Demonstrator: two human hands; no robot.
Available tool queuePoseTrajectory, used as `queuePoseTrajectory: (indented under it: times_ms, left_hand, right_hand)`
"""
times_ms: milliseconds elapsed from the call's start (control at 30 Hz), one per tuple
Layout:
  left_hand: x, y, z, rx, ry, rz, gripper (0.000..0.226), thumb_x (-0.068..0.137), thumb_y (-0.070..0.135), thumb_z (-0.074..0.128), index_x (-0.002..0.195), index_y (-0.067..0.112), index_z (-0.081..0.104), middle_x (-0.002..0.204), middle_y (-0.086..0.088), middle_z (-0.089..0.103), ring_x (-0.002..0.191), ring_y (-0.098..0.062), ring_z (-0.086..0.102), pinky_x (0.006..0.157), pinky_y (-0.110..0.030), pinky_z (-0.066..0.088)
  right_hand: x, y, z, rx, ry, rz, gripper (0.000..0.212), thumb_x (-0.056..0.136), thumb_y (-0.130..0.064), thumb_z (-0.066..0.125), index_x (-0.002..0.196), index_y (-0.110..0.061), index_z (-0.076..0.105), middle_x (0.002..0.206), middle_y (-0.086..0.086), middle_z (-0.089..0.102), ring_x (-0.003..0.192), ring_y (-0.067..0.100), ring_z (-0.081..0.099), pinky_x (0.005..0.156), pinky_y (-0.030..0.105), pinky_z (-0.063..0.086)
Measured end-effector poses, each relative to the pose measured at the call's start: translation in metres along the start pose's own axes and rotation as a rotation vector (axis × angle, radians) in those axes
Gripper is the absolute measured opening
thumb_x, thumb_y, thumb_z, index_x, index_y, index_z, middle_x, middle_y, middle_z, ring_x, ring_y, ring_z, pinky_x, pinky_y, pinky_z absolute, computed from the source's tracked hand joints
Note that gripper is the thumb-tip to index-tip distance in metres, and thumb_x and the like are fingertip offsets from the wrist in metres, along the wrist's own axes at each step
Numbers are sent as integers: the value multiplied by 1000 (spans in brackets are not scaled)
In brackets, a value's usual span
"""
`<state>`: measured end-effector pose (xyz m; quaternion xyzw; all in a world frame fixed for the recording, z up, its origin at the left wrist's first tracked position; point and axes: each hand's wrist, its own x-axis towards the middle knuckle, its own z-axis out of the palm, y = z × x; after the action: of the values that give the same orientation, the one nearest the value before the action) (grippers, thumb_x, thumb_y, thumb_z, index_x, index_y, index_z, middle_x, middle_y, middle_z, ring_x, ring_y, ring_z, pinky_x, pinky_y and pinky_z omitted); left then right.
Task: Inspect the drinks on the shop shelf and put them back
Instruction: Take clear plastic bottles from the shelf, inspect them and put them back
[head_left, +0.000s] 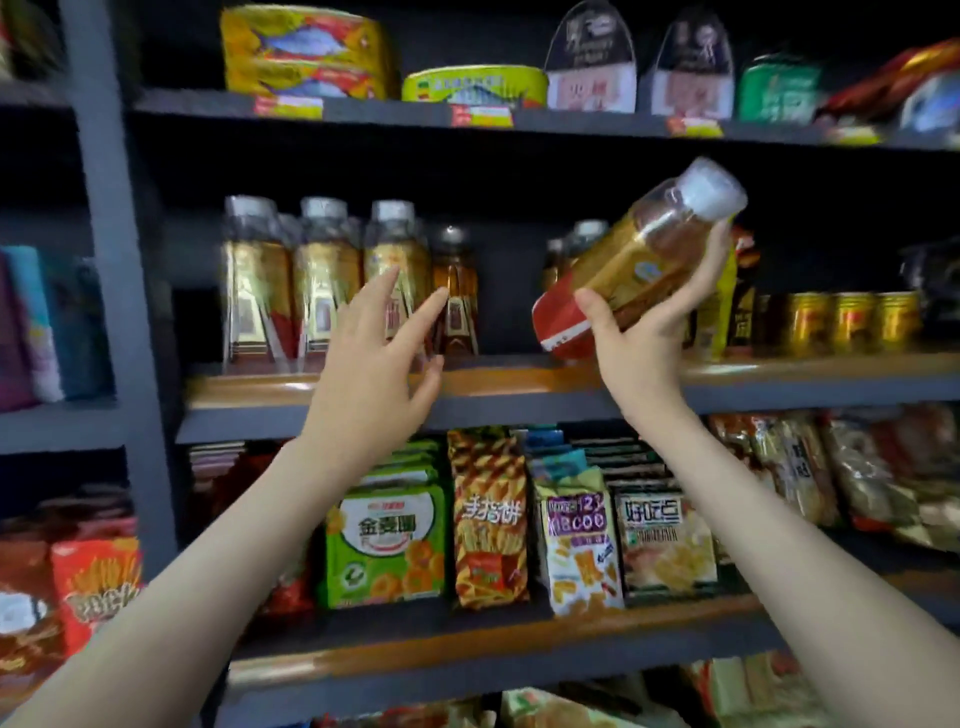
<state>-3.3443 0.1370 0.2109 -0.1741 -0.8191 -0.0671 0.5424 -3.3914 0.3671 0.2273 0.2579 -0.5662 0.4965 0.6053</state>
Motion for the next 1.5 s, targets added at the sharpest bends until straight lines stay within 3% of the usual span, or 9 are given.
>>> queuePoseTrajectory:
  times_ms: [167, 267, 400, 533, 700, 1133, 1300, 1400, 1500]
  left_hand:
    - [22, -16, 28, 103, -5, 12, 59, 91, 26, 62, 146, 15, 42, 154, -24, 26, 142, -41, 23, 114, -62, 20]
    - [28, -20, 35, 112, -36, -32, 55, 95, 39, 49, 144, 15, 46, 154, -24, 27, 142, -41, 24, 113, -60, 22]
    - [27, -18, 47, 144, -120, 46, 63, 94, 54, 30, 137, 15, 55, 151, -22, 34, 139, -39, 32, 111, -58, 29]
    - [29, -21, 51, 192, -121, 31, 66, 92, 56, 29, 139, 17, 53, 153, -22, 31, 141, -38, 28, 112, -57, 27]
    - [27, -22, 52, 210, -86, 39, 65, 92, 56, 30, 136, 16, 56, 151, -22, 35, 138, -38, 33, 111, -54, 28]
    - [43, -43, 42, 212, 54, 22, 63, 94, 51, 30, 140, 15, 51, 153, -21, 32, 141, -38, 29, 112, -56, 24]
    - [48, -53, 47, 252, 44, 43, 63, 95, 50, 27, 149, 20, 38, 158, -17, 23, 147, -32, 15, 116, -55, 17]
    - [53, -55, 44, 325, 101, 5, 65, 92, 51, 31, 149, 21, 37, 157, -17, 25, 147, -32, 15, 117, -52, 8]
    - [57, -55, 43, 378, 124, -56, 69, 88, 53, 35, 149, 22, 36, 156, -19, 26, 146, -36, 15, 116, -52, 0]
  right_hand:
    - [20, 15, 13, -63, -19, -16, 98, 84, -5, 72, 145, -5, -4, 147, 8, 4, 133, -4, 13, 105, 0, 16]
    - [26, 33, 15, -121, -174, 32, 100, 84, -11, 73, 150, -14, -2, 153, 7, 6, 139, 6, 15, 108, 5, 21]
    - [32, 42, 9, -227, -405, 116, 99, 88, -17, 69, 153, -27, -5, 149, -5, 11, 126, -10, 17, 96, -6, 16]
    - [44, 39, 11, -397, -548, 180, 99, 88, -30, 69, 150, -43, -8, 149, 9, 26, 116, 11, 42, 93, 27, 35]
    - [57, 47, 12, -658, -607, 195, 106, 85, -39, 70, 150, -40, -14, 147, 17, 19, 137, 34, 16, 108, 47, 27]
    - [58, 54, 5, -925, -693, 44, 125, 75, -51, 75, 151, -22, -20, 160, 10, -7, 145, 33, 9, 113, 43, 28]
    - [61, 50, 14, -1081, -671, -72, 119, 79, -56, 68, 152, -13, -16, 160, 15, -1, 146, 32, 10, 118, 41, 10]
    - [57, 38, 45, -997, -626, -207, 109, 85, -50, 65, 151, -24, -17, 161, 14, -4, 147, 33, 6, 118, 44, 8]
    - [55, 34, 94, -821, -797, -166, 105, 89, -44, 63, 149, -32, -22, 160, 11, -16, 147, 34, -4, 118, 47, 10]
